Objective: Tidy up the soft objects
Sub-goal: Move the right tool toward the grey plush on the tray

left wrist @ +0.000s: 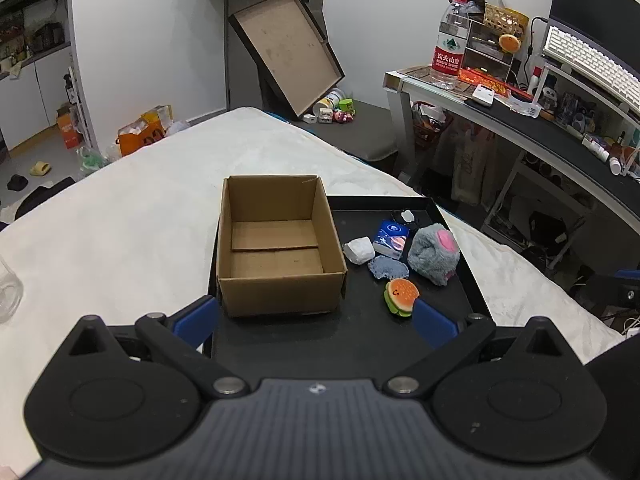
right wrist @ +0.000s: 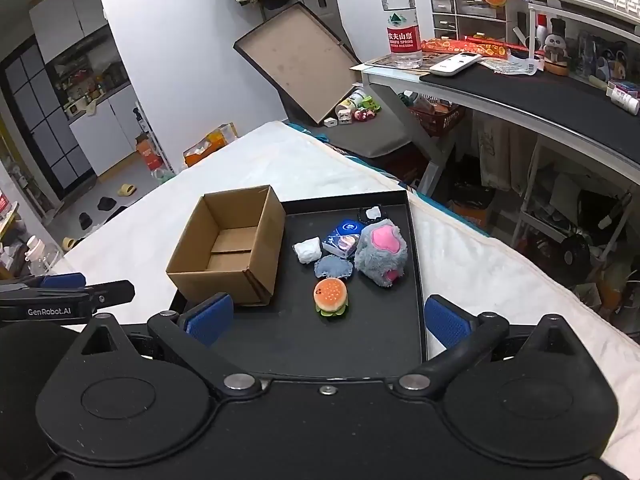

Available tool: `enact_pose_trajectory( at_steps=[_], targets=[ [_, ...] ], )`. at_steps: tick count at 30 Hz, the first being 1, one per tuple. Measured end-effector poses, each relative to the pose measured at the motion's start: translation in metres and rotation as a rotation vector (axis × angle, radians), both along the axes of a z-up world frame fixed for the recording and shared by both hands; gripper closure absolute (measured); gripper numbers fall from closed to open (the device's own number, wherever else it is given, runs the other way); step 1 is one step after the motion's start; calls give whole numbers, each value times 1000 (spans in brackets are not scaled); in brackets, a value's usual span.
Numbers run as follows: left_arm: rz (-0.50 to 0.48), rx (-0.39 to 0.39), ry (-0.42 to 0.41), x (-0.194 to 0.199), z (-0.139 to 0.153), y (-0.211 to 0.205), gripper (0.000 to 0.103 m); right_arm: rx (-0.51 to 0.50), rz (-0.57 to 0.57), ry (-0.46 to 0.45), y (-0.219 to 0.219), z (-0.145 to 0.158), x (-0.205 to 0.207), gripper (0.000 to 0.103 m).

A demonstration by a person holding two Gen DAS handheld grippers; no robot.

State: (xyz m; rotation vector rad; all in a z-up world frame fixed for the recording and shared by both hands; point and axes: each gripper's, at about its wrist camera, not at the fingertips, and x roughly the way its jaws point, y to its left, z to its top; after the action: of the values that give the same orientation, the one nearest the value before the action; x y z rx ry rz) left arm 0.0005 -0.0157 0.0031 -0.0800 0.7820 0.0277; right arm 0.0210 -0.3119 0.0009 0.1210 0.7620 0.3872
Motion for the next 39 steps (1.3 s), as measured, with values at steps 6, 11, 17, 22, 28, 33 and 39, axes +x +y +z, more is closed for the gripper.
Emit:
enact_pose_trajectory(
  at_steps=[6, 11, 17, 22, 28, 33, 39],
  targets=[
    [-3, -16, 13, 1, -1, 4, 0, 7, -6, 6, -1, -3, 2, 0],
    [-6, -19, 17, 2, -2, 3, 0, 6, -12, 10, -1, -8, 1, 0],
    [-4, -15, 9, -2, -5, 1, 0, 3, -15, 13, -2, -11, 0, 0],
    [-3, -17, 9, -2, -5, 2, 0, 10, -15, 15, -2, -11, -1, 0],
    [0, -21, 10, -4, -5, 3, 0, 7, -16, 12, -3, -11, -1, 0],
    [-4, -23, 13, -5, -5, 5, 0, 1, -21, 10, -2, -13, -2, 0],
    [6, -33, 12, -6, -5, 6, 0, -3, -21, 11, -1, -13, -1, 0]
  ],
)
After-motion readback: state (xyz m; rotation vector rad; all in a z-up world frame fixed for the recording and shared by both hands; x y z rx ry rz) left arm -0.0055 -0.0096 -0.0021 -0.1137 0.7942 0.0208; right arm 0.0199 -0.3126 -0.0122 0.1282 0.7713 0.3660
